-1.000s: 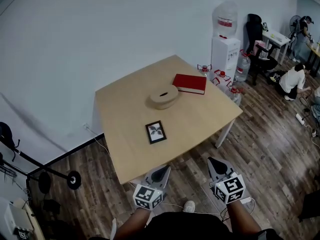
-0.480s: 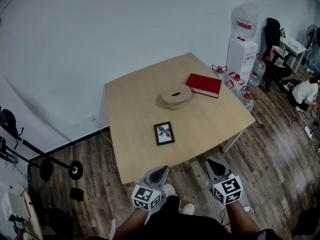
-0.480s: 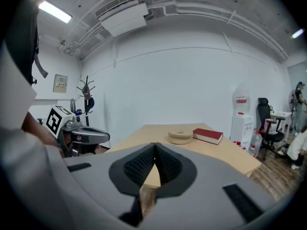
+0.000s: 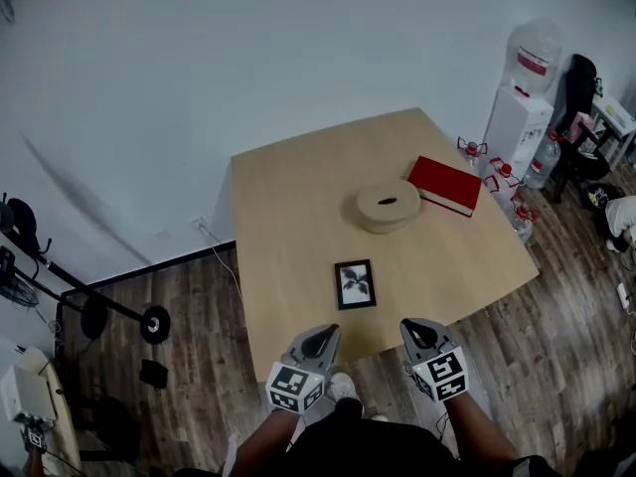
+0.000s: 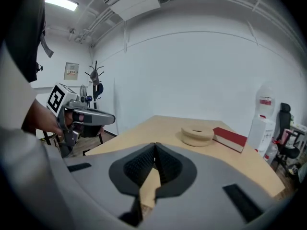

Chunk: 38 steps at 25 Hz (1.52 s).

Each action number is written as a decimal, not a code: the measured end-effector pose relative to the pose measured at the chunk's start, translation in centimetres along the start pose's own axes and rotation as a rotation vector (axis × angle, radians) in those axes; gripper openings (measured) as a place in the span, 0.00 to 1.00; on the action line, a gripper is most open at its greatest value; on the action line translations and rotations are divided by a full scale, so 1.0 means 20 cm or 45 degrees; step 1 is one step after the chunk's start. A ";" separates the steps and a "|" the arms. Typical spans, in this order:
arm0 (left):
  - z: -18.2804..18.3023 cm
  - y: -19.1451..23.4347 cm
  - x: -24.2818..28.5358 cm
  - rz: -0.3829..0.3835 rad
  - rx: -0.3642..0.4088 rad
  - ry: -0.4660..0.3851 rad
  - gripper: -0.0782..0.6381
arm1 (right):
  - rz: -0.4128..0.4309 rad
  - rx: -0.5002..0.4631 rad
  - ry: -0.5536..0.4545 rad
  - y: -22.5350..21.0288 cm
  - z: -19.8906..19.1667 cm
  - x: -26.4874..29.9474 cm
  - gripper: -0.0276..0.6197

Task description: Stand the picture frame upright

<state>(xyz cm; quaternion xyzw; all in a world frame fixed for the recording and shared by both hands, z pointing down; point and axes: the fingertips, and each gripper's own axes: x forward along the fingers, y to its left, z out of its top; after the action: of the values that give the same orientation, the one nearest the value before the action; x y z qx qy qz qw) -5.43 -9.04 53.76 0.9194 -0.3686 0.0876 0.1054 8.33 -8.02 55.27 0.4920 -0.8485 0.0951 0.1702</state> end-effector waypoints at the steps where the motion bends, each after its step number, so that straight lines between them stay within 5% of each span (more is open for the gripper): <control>1: 0.01 0.04 0.02 0.008 -0.003 -0.001 0.10 | 0.011 -0.005 0.005 0.00 0.01 0.06 0.06; 19: 0.00 0.74 0.12 0.097 -0.031 0.033 0.10 | 0.014 0.111 0.182 -0.05 0.01 0.79 0.06; 26: 0.03 0.85 0.19 0.139 -0.019 0.044 0.10 | -0.011 0.203 0.252 -0.15 -0.10 0.98 0.06; 33: 0.01 0.94 0.20 0.211 -0.046 0.067 0.10 | -0.048 0.371 0.424 -0.26 -0.34 1.15 0.24; 38: 0.00 0.94 0.21 0.250 -0.073 0.069 0.10 | -0.050 0.510 0.500 -0.33 -0.47 1.25 0.27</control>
<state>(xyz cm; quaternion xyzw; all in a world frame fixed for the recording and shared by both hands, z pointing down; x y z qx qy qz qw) -15.57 -25.02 57.26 0.8728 -0.4563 0.1116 0.1324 4.45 -28.35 73.45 0.5043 -0.7539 0.3513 0.2325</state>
